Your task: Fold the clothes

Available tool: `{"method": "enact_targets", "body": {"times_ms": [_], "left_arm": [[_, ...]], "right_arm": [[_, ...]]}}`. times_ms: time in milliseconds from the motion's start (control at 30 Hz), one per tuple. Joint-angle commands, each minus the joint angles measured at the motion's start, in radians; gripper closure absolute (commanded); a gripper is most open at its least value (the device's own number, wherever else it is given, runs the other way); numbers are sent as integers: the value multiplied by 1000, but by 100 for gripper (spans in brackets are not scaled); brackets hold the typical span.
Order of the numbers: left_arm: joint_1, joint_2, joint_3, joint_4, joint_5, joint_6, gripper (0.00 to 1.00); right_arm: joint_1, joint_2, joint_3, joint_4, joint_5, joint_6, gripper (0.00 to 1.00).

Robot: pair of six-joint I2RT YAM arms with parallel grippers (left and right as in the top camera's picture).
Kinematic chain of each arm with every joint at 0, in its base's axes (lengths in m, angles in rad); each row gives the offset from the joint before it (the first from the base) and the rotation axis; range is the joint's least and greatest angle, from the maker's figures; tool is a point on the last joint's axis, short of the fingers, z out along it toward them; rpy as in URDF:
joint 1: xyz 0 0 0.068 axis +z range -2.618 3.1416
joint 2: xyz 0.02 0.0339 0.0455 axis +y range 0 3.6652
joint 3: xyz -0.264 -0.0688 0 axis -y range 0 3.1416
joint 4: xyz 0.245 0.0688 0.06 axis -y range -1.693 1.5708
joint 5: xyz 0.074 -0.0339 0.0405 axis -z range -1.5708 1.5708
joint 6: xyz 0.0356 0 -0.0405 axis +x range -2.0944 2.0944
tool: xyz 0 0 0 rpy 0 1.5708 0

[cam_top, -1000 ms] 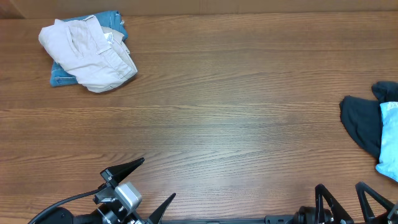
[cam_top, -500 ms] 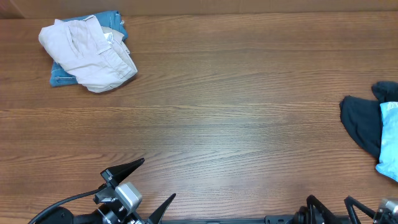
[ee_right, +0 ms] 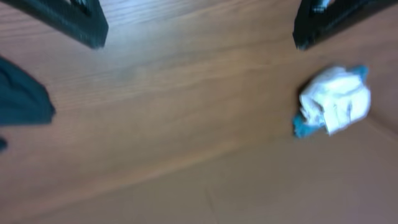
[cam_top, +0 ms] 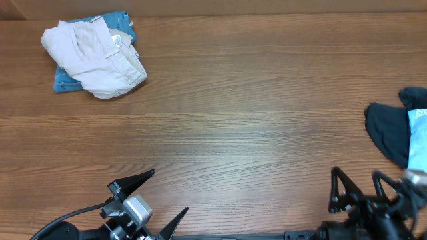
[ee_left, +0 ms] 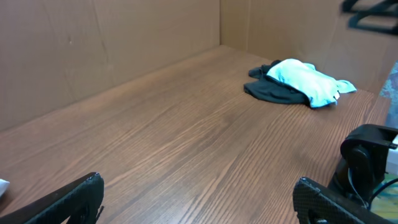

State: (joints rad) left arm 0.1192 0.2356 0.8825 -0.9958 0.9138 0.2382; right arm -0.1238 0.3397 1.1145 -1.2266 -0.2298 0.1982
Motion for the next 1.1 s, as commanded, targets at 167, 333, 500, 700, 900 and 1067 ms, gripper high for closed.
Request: {"method": "enact_targets", "body": {"times_ms": [167, 333, 500, 700, 900, 1067], "left_arm": [[-2, -6, -5, 2, 19, -14, 0], [-2, -6, -5, 2, 19, -14, 0], [-2, -6, -5, 2, 19, -14, 0], [-2, -6, -5, 2, 19, -14, 0], [-2, -6, -5, 2, 19, -14, 0], [-2, -6, -5, 2, 19, -14, 0]], "right_arm": [[31, -226, -452, 425, -17, -118, 0], [31, -278, -653, 708, -30, -147, 0], [40, -337, -822, 924, -57, -147, 0], [100, -337, -917, 1035, -63, -192, 0], [102, -337, -1040, 1222, -63, -200, 0], [102, -337, -1106, 1323, -58, -208, 0]]}}
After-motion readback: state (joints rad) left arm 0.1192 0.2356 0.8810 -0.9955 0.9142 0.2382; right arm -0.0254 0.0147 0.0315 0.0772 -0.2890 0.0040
